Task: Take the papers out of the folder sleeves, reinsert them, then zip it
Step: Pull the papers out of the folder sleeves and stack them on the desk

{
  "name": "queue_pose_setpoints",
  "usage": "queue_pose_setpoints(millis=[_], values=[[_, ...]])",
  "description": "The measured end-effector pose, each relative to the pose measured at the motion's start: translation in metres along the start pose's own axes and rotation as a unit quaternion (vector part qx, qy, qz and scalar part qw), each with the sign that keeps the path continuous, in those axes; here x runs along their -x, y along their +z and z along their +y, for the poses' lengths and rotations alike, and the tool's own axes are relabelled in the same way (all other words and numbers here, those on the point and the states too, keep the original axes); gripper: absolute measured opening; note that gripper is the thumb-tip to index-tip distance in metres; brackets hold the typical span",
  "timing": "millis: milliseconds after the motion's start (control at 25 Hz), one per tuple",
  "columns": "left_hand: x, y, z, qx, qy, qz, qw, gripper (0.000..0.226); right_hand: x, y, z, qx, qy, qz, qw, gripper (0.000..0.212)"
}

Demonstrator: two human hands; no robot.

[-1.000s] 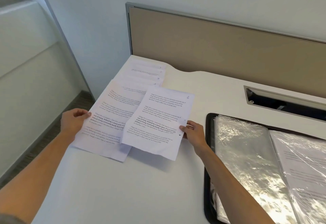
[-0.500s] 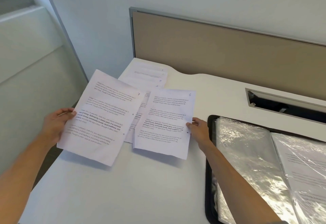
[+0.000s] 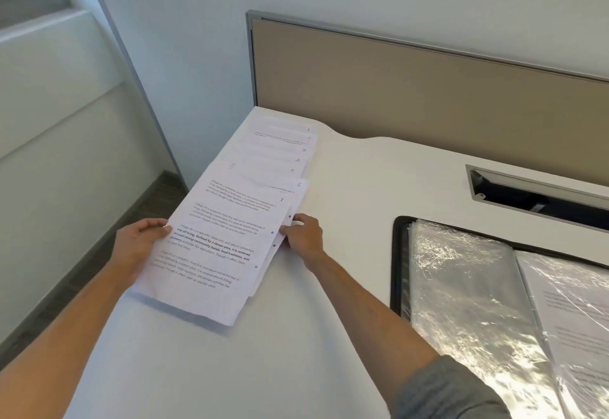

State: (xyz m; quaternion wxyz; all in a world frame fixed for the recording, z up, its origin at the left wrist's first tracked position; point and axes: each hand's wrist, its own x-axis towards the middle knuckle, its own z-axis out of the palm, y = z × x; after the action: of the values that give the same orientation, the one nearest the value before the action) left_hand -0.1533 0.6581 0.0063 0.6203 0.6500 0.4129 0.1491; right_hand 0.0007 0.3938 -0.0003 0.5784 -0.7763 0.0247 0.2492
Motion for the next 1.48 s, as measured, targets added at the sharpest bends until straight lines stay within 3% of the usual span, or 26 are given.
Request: queue_pose_setpoints(millis=[240,400,720,1040,1240,1480], values=[[-0.009,0.014,-0.003,-0.07,0.028,0.025,0.997,0.01,-0.002,0.008,-0.002,0.086,-0.066,0.075,0.991,0.014],[-0.016,0.018,-0.004,-0.119,0.034,0.05,0.991,0.009,-0.001,0.009,-0.008,0.111,-0.107,0.101,0.983,0.024],[-0.02,0.027,-0.003,-0.183,0.048,0.049,0.981,0.014,-0.014,0.018,-0.009,0.18,-0.076,0.11,0.975,0.016],[-0.02,0.036,0.002,-0.227,0.058,0.051,0.971,0.021,-0.017,0.013,-0.004,0.14,-0.055,0.106,0.983,0.026],[-0.019,0.039,0.004,-0.248,0.062,0.053,0.965,0.023,-0.019,0.005,-0.001,0.134,-0.059,0.071,0.987,0.013],[-0.014,0.037,0.004,-0.259,0.085,0.058,0.96,0.025,-0.022,0.001,0.002,0.095,-0.068,0.051,0.992,0.027]])
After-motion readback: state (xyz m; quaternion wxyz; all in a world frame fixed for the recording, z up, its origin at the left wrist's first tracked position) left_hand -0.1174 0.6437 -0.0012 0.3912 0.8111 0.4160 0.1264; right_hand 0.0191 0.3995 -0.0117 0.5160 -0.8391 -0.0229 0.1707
